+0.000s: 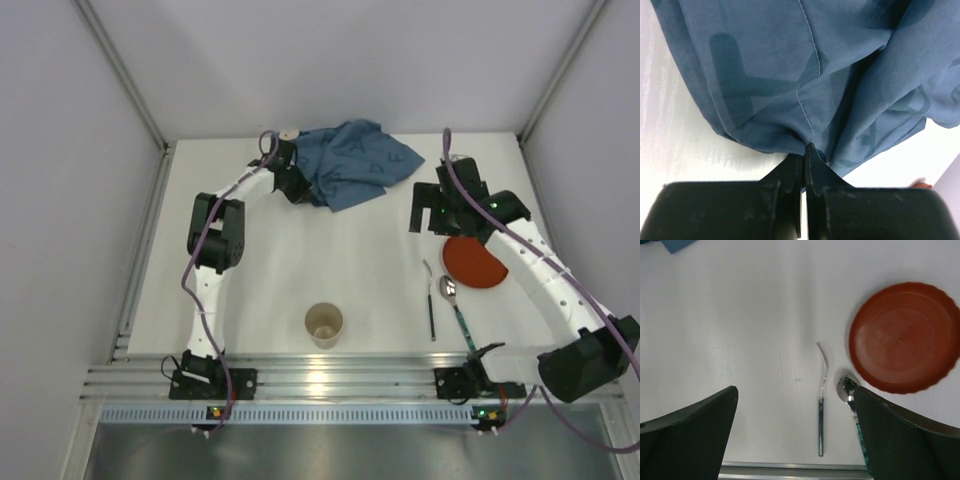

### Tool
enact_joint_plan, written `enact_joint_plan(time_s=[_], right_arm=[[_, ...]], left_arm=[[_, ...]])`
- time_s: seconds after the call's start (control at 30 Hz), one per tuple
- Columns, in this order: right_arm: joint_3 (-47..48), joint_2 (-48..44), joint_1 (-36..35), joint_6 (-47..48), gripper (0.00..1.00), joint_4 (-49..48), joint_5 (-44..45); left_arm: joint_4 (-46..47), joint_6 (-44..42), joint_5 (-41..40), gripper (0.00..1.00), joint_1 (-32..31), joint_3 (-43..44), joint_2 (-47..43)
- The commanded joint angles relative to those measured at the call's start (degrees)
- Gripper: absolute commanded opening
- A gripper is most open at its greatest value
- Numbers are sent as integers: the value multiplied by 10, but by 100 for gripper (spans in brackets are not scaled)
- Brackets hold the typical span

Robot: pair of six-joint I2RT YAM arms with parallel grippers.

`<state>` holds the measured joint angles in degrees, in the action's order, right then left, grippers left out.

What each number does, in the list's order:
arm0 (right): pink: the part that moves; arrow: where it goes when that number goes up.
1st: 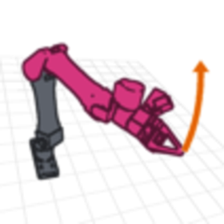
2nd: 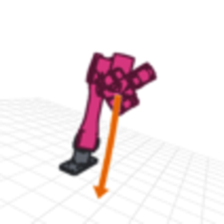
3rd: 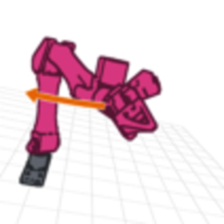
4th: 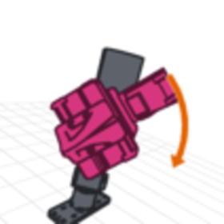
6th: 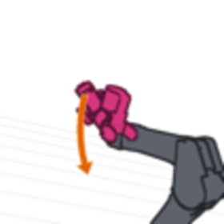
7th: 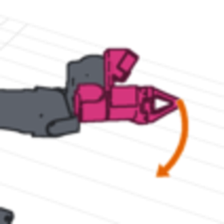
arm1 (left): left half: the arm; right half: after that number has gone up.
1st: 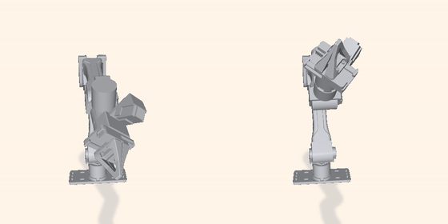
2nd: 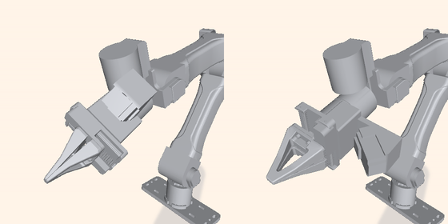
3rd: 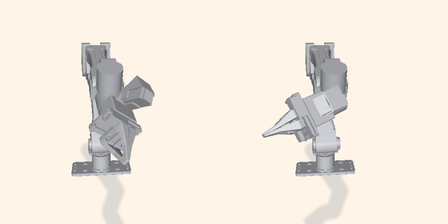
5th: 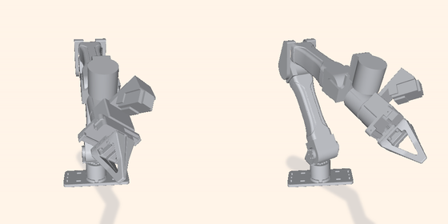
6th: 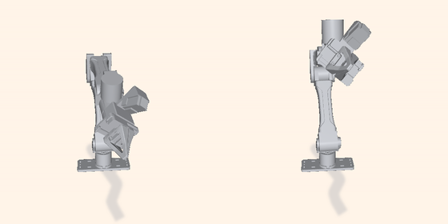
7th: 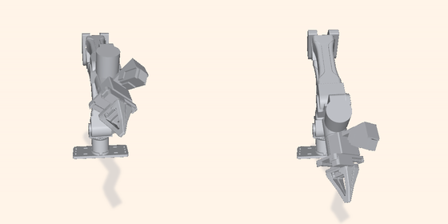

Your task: Set the dinner table for one person

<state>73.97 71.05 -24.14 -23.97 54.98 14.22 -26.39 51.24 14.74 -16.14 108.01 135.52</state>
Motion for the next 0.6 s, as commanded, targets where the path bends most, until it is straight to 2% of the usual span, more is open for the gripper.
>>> enact_joint_plan(time_s=[0.0,0.07,0.1,0.13,0.2,0.33,0.57], right_arm=[[28,55,26,4,100,-121,-106],[44,123,51,-14,100,-183,-183],[50,151,75,-41,100,-201,-249],[59,204,86,-56,100,-237,-278],[60,254,107,-98,100,-279,-353],[62,361,110,-155,97,-390,-409],[101,470,82,-200,94,-444,-384]], left_arm=[[-53,-34,-9,0,9,19,-3],[-67,-55,-11,0,13,6,-24],[-75,-79,-9,0,14,-2,-32],[-77,-90,-6,0,13,-11,-47],[-80,-119,20,0,13,-45,-62],[-99,-155,33,0,9,-98,-96],[-112,-179,29,0,8,-163,-146]])
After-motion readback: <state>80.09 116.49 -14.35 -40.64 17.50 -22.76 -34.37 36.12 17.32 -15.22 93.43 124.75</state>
